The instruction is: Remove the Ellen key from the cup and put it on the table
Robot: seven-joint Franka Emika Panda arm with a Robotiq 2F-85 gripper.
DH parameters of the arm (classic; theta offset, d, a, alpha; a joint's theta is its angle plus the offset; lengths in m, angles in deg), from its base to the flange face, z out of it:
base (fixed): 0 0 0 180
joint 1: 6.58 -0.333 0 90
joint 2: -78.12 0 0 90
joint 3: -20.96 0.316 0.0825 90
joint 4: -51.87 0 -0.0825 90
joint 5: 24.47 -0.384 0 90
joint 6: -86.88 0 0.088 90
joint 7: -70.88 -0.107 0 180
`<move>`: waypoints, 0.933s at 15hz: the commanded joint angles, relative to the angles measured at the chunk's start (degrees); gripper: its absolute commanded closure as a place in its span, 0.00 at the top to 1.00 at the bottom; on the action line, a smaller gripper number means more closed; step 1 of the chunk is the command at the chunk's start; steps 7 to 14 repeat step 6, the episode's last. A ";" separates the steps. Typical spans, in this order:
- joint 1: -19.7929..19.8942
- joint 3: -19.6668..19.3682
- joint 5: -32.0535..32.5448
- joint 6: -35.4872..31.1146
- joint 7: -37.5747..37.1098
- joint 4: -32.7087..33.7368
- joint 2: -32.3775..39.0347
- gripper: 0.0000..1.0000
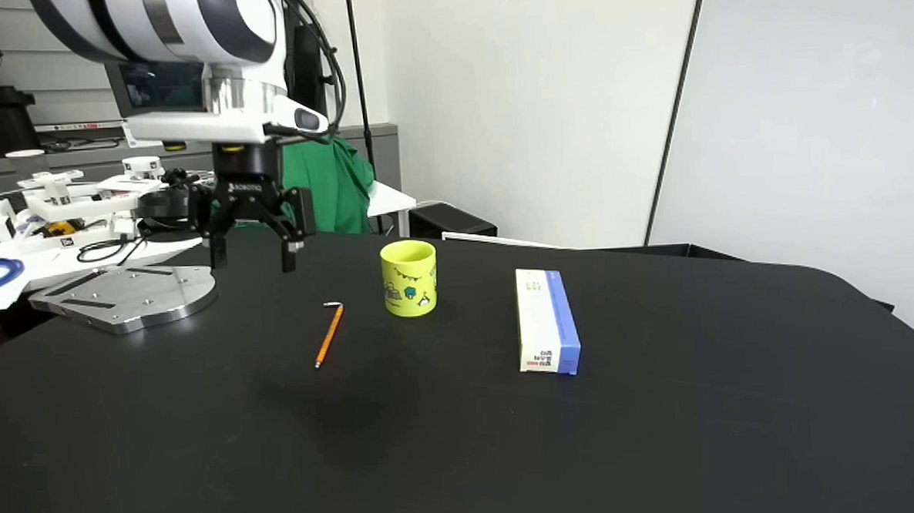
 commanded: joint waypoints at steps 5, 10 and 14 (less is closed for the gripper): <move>0.34 1.24 -0.95 3.08 0.86 -0.23 -2.99 1.00; 0.40 1.23 -0.96 3.08 0.98 -0.26 -2.88 1.00; 0.40 1.23 -0.96 3.08 0.98 -0.26 -2.88 1.00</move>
